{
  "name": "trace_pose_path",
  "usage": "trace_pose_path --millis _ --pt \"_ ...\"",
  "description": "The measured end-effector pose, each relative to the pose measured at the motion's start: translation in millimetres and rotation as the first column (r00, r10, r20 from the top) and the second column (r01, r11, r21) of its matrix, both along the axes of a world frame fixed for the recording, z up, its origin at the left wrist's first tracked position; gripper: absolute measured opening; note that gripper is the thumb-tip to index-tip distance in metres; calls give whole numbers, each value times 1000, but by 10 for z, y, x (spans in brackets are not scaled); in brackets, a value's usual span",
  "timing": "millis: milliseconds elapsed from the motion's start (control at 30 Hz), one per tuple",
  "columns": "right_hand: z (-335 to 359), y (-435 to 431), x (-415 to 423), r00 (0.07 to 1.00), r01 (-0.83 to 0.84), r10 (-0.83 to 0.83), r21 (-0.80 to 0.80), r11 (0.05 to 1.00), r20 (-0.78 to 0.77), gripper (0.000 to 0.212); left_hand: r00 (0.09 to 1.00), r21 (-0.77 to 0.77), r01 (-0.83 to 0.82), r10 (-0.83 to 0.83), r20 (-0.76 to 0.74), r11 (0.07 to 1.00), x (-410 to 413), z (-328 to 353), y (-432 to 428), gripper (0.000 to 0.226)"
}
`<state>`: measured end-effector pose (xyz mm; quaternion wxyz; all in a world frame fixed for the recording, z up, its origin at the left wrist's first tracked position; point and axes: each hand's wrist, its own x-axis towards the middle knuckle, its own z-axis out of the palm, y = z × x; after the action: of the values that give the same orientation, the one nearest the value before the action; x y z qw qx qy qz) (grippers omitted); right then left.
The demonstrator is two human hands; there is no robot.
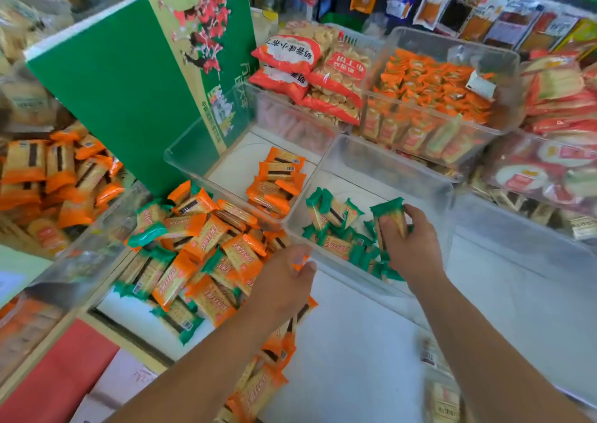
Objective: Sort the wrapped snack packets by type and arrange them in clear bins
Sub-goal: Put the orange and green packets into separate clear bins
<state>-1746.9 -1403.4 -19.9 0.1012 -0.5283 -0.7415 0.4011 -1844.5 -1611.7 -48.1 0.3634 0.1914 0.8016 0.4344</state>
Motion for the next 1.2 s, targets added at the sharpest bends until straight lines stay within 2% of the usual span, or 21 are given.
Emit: trace_pose_path --millis 100,133,200,233,300,367,400,433,533,600,667,733,800,900,933,1033,1133,1167,1200 --pt "-212 175 -135 931 -243 204 97 965 303 64 997 -49 -63 65 38 997 167 -82 -240 37" --pt "-247 181 -173 899 -286 240 78 955 366 63 992 -68 -112 116 56 991 220 -112 -330 37" --pt "-280 116 -217 875 -328 288 40 944 389 58 976 -97 -197 205 76 976 277 -181 -544 38" --pt "-260 46 -212 881 -343 297 64 937 369 53 970 -111 -223 232 72 968 287 -217 -657 35" --pt "-180 -178 -121 914 -370 314 209 905 259 42 962 -139 -250 261 73 958 322 -296 -901 20" --pt "-64 -579 49 931 -354 362 352 866 46 32 951 -176 -295 307 47 939 391 -391 -1170 17" --pt "-37 -824 158 918 -349 392 359 866 -53 26 940 -201 -328 340 28 923 435 -439 -1295 18" --pt "-65 -1072 273 900 -371 420 301 879 -117 21 928 -231 -359 372 13 904 483 -482 -1418 18" --pt "-404 -1744 609 894 -442 427 -114 890 -138 11 903 -331 -408 429 -8 851 676 -642 -1765 23" --pt "-675 -2053 803 899 -424 435 -330 844 -42 14 912 -379 -389 409 -30 840 826 -784 -1964 29" --pt "-855 -2239 916 891 -349 440 -458 818 108 18 934 -386 -347 354 -55 855 933 -906 -2077 34" --pt "-991 -2346 972 897 -242 393 -520 819 202 43 967 -407 -255 243 -81 877 964 -967 -2078 43" --pt "-1053 -2408 961 930 -131 295 -549 825 221 55 985 -451 -159 108 -137 878 942 -987 -2009 52" --pt "-1092 -2453 887 949 -111 257 -570 814 182 51 962 -588 -10 -153 -228 809 934 -1035 -1879 76" --pt "-1103 -2462 873 959 -101 238 -592 799 157 49 955 -627 8 -193 -227 779 936 -1039 -1835 82" --pt "-1122 -2447 852 992 -15 97 -715 699 74 46 967 -687 3 -178 -184 726 938 -1094 -1712 89" --pt "-1093 -2391 881 998 13 43 -794 608 49 36 981 -627 13 -131 -144 779 1005 -1104 -1614 73" --pt "-1089 -2367 891 998 14 46 -789 614 53 33 990 -579 14 -93 -107 815 1029 -1094 -1597 63" --pt "-1065 -2332 882 996 18 50 -748 664 68 32 997 -539 14 -52 -55 842 1052 -1058 -1587 52"
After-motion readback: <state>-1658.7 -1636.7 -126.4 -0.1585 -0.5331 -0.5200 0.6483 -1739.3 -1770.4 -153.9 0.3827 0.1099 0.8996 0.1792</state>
